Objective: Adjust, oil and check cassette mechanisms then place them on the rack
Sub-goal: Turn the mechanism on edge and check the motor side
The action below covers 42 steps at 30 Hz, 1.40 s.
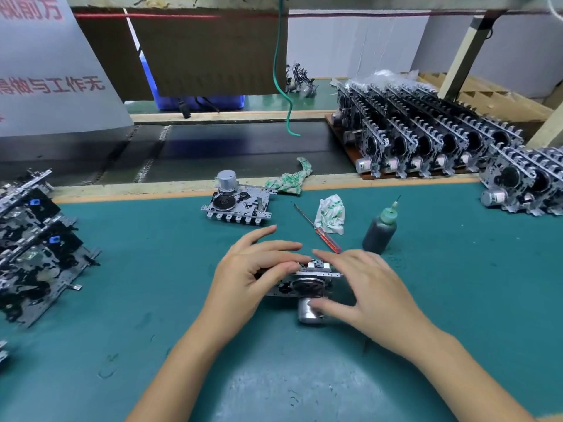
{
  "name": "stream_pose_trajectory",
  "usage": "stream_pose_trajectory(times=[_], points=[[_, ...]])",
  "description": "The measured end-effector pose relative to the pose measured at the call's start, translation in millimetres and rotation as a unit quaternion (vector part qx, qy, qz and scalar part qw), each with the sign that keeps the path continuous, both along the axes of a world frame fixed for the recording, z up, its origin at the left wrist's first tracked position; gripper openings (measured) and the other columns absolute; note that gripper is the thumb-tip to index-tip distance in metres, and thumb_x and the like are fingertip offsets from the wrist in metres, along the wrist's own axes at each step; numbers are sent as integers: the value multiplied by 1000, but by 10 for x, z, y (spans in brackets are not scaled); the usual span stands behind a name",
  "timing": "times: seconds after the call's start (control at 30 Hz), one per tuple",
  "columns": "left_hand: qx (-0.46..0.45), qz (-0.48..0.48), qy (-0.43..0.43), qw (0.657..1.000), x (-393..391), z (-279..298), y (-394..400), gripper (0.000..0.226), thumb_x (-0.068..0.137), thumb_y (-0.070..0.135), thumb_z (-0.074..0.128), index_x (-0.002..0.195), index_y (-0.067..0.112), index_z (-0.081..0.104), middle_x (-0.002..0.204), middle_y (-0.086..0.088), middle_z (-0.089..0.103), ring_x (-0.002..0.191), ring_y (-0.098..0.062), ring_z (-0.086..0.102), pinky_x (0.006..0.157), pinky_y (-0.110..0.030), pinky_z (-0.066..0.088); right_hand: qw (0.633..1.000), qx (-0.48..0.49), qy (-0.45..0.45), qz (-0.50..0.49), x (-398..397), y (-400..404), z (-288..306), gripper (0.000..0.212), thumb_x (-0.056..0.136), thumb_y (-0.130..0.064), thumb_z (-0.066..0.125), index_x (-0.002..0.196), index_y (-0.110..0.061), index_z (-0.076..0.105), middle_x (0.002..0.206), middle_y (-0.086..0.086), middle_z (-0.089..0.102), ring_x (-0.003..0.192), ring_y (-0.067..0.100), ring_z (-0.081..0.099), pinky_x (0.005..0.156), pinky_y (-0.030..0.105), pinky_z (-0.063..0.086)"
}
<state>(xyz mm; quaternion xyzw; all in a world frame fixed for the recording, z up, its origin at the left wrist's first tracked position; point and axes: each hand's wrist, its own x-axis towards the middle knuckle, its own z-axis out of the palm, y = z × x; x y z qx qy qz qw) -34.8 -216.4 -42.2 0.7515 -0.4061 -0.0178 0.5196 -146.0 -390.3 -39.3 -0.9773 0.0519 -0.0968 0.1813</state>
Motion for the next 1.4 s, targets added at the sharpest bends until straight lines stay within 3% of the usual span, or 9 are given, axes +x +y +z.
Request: stream_pose_trajectory(times=[0.17, 0.27, 0.43, 0.53, 0.67, 0.83, 1.13, 1.3, 1.4], points=[[-12, -2, -1, 1000, -7, -10, 3, 21, 85, 27, 60, 92, 44, 70, 105, 28, 67, 125, 0, 46, 101, -16, 35, 993, -68, -85, -37, -158, 75, -113, 46, 78, -57, 47, 81, -18, 71, 78, -2, 64, 78, 20, 59, 75, 24, 45], [-11, -1, 2, 1000, -2, -10, -6, 20, 85, 29, 60, 91, 45, 70, 103, 29, 67, 123, 0, 47, 100, -15, 35, 988, -98, -118, -25, -149, 37, -108, 43, 79, -55, 47, 74, -19, 70, 72, -5, 64, 81, 15, 53, 77, 22, 40], [-18, -4, -1, 1000, 6, -19, -14, 21, 85, 29, 61, 91, 47, 69, 102, 29, 67, 122, 0, 49, 100, -15, 36, 993, -68, -98, -20, -115, 24, -97, 42, 75, -61, 50, 79, -24, 68, 79, -11, 62, 83, 10, 53, 81, 22, 41], [-13, -8, 1, 1000, 9, -10, -9, 23, 85, 30, 60, 92, 49, 69, 102, 30, 67, 122, 1, 48, 101, -18, 37, 993, 109, -26, -45, -57, 0, -72, 38, 68, -64, 65, 94, -39, 55, 96, -27, 54, 94, -6, 46, 86, 11, 30], [-9, -7, -1, 1000, 10, -12, 7, 22, 85, 31, 60, 91, 49, 72, 101, 30, 67, 123, 1, 47, 105, -32, 38, 947, 320, -33, -17, 81, 29, -84, 39, 71, -25, 82, 100, -36, 58, 101, -19, 63, 101, -3, 55, 90, 15, 40], [-7, -2, -2, 1000, -2, 1, 12, 22, 85, 30, 59, 93, 46, 72, 103, 30, 67, 125, 1, 45, 105, -37, 38, 911, 408, -52, 5, 148, 58, -124, 34, 70, -6, 81, 95, -22, 64, 96, -7, 66, 92, 8, 62, 85, 19, 45], [-5, -12, 10, 1000, 3, 1, 11, 20, 85, 31, 58, 93, 45, 70, 103, 29, 67, 126, 3, 44, 105, -31, 37, 890, 450, -66, 20, 166, 91, -159, 31, 68, -15, 78, 94, -25, 64, 92, -10, 69, 88, 8, 63, 83, 20, 46], [-15, -28, 19, 999, 0, -4, 17, 19, 86, 36, 57, 95, 34, 74, 100, 22, 70, 124, 2, 46, 102, -21, 38, 902, 425, -70, 13, 149, 88, -131, 34, 72, -3, 79, 95, -24, 66, 96, -5, 68, 93, 11, 63, 88, 25, 46], [-19, -23, 29, 999, -9, -5, 13, 16, 86, 33, 59, 94, 38, 72, 100, 24, 70, 124, 4, 45, 102, -18, 37, 936, 350, -23, 21, 94, 45, -119, 36, 71, -16, 82, 103, -20, 66, 107, -10, 63, 104, 4, 57, 94, 21, 40]])
